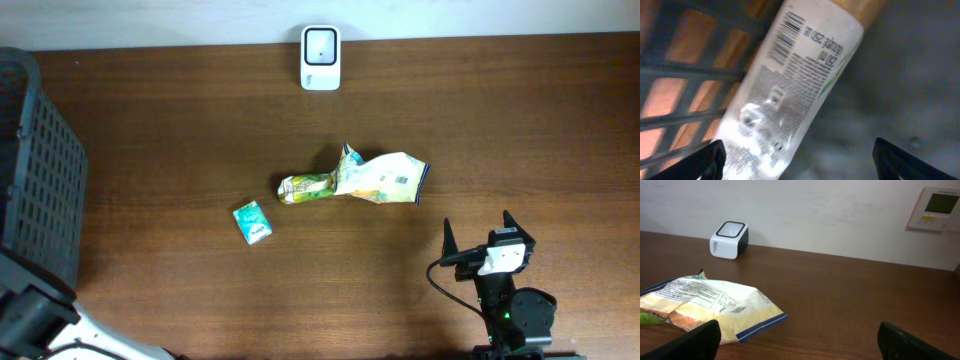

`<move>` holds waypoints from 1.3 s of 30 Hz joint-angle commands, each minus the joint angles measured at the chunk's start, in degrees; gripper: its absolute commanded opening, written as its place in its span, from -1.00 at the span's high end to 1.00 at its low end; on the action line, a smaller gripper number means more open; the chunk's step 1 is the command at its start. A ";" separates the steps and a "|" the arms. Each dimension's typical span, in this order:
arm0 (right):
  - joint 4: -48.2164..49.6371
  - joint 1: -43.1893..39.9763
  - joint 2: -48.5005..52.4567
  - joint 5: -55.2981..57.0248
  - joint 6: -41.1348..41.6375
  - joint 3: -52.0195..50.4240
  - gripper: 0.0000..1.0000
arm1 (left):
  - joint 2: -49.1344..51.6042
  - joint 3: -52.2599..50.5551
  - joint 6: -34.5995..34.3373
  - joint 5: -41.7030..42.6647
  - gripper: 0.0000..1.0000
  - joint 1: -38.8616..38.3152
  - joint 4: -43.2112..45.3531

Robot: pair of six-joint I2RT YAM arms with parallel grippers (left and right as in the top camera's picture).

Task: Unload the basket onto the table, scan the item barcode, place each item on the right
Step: 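Reach the left gripper into the basket and grasp a white tube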

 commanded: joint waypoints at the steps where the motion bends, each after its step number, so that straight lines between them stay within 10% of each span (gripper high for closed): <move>1: -0.07 -0.09 -0.22 -0.28 0.24 -0.42 -0.97 | 2.47 -0.13 2.08 0.24 -0.77 1.01 1.33; 4: -0.07 -0.09 -0.22 -0.28 0.24 -0.42 -0.97 | 4.94 -0.13 2.05 0.24 -0.67 1.01 1.40; 7: -0.07 -0.09 -0.22 -0.28 0.22 -0.42 -0.97 | 6.14 -0.13 2.03 1.09 0.27 1.01 1.22; 11: -0.07 -0.09 -0.22 -0.28 0.24 -0.42 -0.97 | 6.14 -0.13 1.99 1.31 0.96 1.01 0.98; 23: -0.07 -0.09 -0.22 -0.28 0.24 -0.42 -0.97 | -13.16 2.97 -10.25 25.70 1.00 0.94 -1.92; 33: -0.07 -0.09 -0.22 -0.28 0.22 -0.42 -0.98 | -29.88 2.95 -10.25 26.86 1.00 -2.01 -3.34; 39: -0.07 -0.09 -0.22 -0.28 0.24 -0.42 -0.97 | -47.12 2.95 -10.23 24.94 1.00 -16.57 -1.51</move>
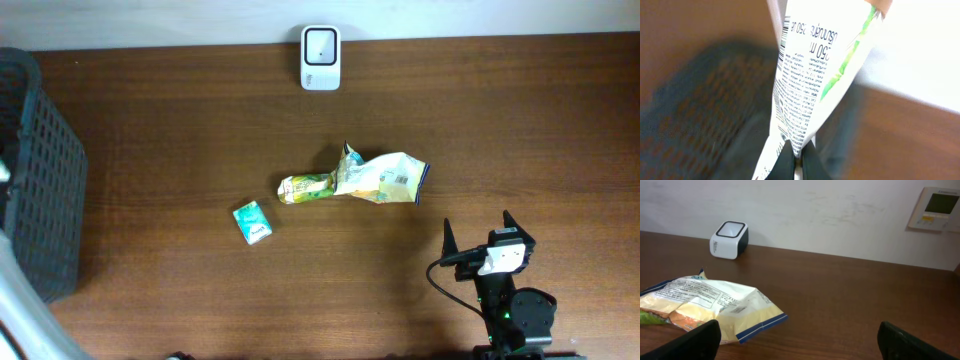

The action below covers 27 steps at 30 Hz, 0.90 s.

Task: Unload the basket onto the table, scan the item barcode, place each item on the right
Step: 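Reach the left gripper into the basket and grasp a white tube, then lay the white tube on the table and retract the left arm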

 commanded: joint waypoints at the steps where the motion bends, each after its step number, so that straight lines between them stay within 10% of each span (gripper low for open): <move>1: -0.07 -0.09 -0.22 -0.28 0.22 -0.42 -0.97 | -11.32 1.36 -0.50 -0.57 1.00 -8.41 0.33; 9: -0.07 -0.09 -0.22 -0.28 0.22 -0.42 -0.97 | -4.31 -5.22 -0.94 -1.18 1.00 -27.52 -13.31; 27: -0.07 -0.09 -0.22 -0.28 0.22 -0.42 -0.97 | 21.11 -14.95 -4.20 -0.92 1.00 -48.02 -5.60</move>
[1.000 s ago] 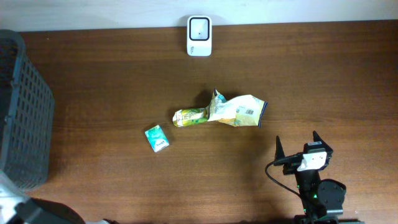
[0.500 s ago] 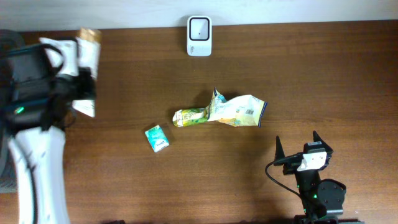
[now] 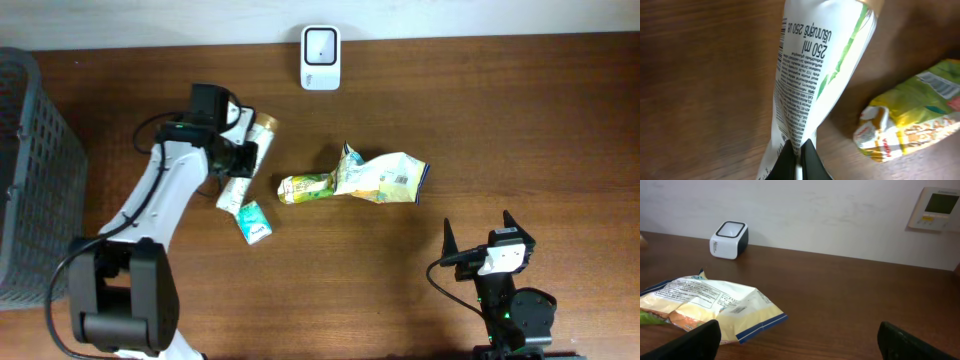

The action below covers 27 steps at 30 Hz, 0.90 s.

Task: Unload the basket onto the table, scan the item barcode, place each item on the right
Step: 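Lay the white tube on the table and retract the left arm, then reach the right gripper to the white-yellow bag and grasp its edge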

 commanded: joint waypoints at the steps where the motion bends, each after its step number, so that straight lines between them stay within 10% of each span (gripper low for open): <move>1: -0.07 -0.09 -0.22 -0.28 0.26 -0.42 -0.97 | -0.26 0.22 -0.57 0.68 0.63 -1.22 0.76; 3: -0.07 -0.09 -0.22 -0.28 0.26 -0.42 -0.97 | -0.26 0.22 -0.57 1.03 0.28 -1.42 0.94; 12: -0.07 -0.09 -0.22 -0.28 0.28 -0.42 -0.97 | -5.84 10.40 -0.55 7.69 -0.22 1.97 -2.58; 15: -0.07 -0.09 -0.22 -0.28 0.28 -0.42 -0.98 | -13.31 15.19 -0.55 7.28 -0.99 9.11 -3.48; 27: -0.04 -0.09 -0.22 -0.07 0.26 -0.42 -0.97 | -19.23 15.23 -0.52 0.37 -0.98 24.70 -7.04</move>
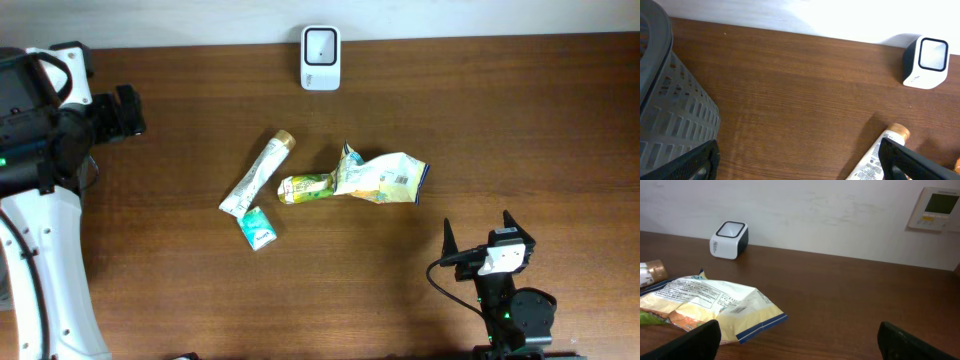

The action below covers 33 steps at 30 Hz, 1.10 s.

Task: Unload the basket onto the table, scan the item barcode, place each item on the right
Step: 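Reach the right gripper to the white-yellow bag and grasp its edge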

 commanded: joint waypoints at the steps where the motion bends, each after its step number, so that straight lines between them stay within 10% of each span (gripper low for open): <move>1: -0.07 -0.09 -0.22 0.13 0.26 -0.42 -0.97 | 0.02 0.22 0.09 -0.98 -0.98 0.24 -0.11; 12: -1.60 -0.09 3.91 -11.98 8.48 8.61 -0.97 | 0.02 0.22 0.09 -0.98 -0.98 0.24 -0.11; 24: -42.82 -0.09 63.91 -19.74 8.46 67.25 -0.97 | 0.02 0.22 0.09 -0.98 -0.98 0.22 -0.11; 29: -37.88 0.00 79.19 -30.77 8.02 71.01 -0.98 | 0.02 0.22 0.09 -0.98 -0.98 0.22 -0.11; 33: -31.06 5.14 89.64 -27.45 12.48 71.01 0.48 | 0.02 0.22 0.09 -0.98 -0.98 0.22 -0.11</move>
